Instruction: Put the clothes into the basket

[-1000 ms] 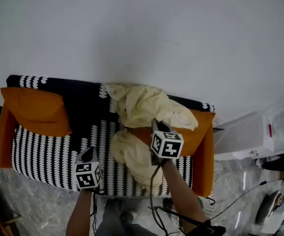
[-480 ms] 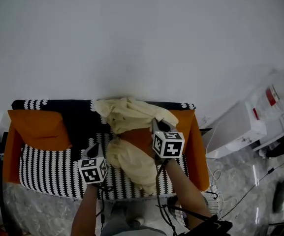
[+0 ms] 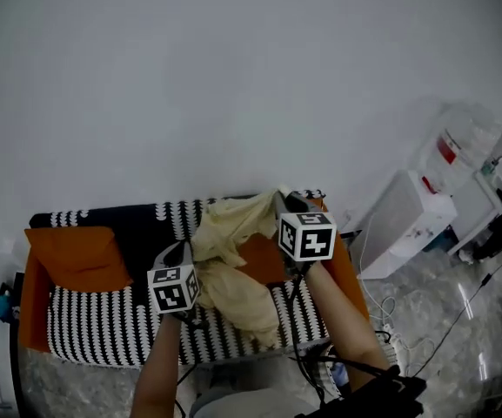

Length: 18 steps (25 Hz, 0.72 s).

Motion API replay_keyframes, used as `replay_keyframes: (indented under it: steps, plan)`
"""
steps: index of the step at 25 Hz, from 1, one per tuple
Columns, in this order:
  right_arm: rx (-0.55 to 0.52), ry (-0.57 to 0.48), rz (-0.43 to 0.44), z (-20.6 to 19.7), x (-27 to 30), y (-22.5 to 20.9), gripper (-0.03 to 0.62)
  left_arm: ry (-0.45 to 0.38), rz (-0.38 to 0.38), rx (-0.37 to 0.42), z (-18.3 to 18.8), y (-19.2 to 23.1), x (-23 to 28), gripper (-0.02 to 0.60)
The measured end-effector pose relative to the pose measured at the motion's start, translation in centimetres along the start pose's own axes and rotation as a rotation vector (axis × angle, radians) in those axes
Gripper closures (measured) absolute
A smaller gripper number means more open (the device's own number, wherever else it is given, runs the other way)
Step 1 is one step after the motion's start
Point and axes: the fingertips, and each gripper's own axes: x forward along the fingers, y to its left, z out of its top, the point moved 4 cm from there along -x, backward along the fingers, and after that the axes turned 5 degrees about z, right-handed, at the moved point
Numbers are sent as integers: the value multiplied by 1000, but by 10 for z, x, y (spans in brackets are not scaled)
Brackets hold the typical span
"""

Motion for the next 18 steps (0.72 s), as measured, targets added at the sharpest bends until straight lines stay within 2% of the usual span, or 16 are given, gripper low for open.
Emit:
replay_keyframes:
  steps: [4,9,18]
  plan:
    - [-37,-36,-26,26,-36,-5,580,-43,-35,22,21,-22,-13,578]
    - [-41,-62,-67,37,-85,-19,580,-90,-83,50,43,-52,-38,578]
    - [-59,-151,-143,67,-200,-42,580,-153,-177,109,62,-121,-86,578]
